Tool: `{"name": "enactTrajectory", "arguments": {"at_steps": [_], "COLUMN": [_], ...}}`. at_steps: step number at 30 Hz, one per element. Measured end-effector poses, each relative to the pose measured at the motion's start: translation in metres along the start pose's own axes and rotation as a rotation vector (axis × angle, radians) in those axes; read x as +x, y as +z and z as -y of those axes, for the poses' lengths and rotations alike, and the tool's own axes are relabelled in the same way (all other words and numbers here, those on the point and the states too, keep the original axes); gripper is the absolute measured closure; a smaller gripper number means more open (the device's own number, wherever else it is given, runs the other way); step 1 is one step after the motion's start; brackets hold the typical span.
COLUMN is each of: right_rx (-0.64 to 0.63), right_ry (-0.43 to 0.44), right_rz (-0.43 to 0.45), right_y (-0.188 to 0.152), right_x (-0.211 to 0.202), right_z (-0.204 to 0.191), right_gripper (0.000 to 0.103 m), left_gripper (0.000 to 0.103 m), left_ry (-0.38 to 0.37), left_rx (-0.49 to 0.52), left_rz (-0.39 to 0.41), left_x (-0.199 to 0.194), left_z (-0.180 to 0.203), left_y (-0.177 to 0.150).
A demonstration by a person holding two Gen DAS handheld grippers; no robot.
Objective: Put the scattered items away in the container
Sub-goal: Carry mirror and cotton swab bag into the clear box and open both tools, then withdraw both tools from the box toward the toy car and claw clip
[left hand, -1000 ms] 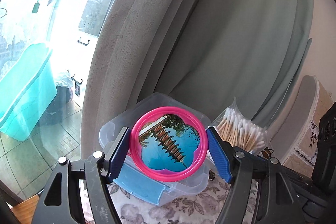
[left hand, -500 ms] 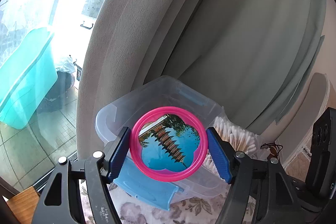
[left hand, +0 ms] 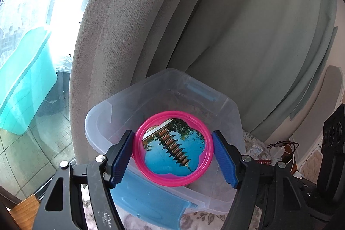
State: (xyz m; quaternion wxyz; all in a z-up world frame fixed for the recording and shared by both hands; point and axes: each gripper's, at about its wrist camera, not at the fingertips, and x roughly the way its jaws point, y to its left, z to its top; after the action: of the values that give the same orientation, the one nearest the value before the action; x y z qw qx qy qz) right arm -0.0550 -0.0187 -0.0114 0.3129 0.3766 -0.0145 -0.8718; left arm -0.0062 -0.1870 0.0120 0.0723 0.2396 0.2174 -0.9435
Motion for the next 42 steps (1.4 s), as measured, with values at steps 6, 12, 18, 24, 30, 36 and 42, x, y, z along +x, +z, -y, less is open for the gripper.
{"name": "enactTrajectory", "arguments": {"at_steps": [6, 12, 18, 24, 30, 36, 42], "right_rx": [0.001, 0.0, 0.001, 0.01, 0.015, -0.001, 0.031], "right_ry": [0.016, 0.025, 0.027, 0.027, 0.03, 0.028, 0.012], "right_rz": [-0.001, -0.002, -0.003, -0.009, -0.006, -0.01, 0.034], "right_y": [0.0, 0.0, -0.001, -0.003, -0.008, -0.015, -0.019], "right_x": [0.002, 0.004, 0.004, 0.001, -0.012, -0.032, -0.066], "right_z": [0.002, 0.003, 0.003, 0.002, 0.001, -0.002, 0.009], "right_gripper": [0.083, 0.083, 0.083, 0.083, 0.083, 0.08, 0.08], "left_gripper": [0.029, 0.029, 0.028, 0.028, 0.028, 0.028, 0.028], "left_ry": [0.0, 0.0, -0.001, -0.005, 0.01, 0.043, 0.027], "left_rx": [0.009, 0.012, 0.015, 0.019, 0.002, -0.011, 0.031], "left_rz": [-0.005, -0.008, -0.011, -0.024, -0.039, -0.04, 0.012], "left_x": [0.006, 0.011, 0.009, 0.005, 0.009, -0.007, -0.04], "left_z": [0.004, -0.004, -0.003, -0.009, -0.005, 0.001, 0.026], "left_y": [0.004, 0.0, -0.001, -0.012, -0.015, -0.013, -0.008]}}
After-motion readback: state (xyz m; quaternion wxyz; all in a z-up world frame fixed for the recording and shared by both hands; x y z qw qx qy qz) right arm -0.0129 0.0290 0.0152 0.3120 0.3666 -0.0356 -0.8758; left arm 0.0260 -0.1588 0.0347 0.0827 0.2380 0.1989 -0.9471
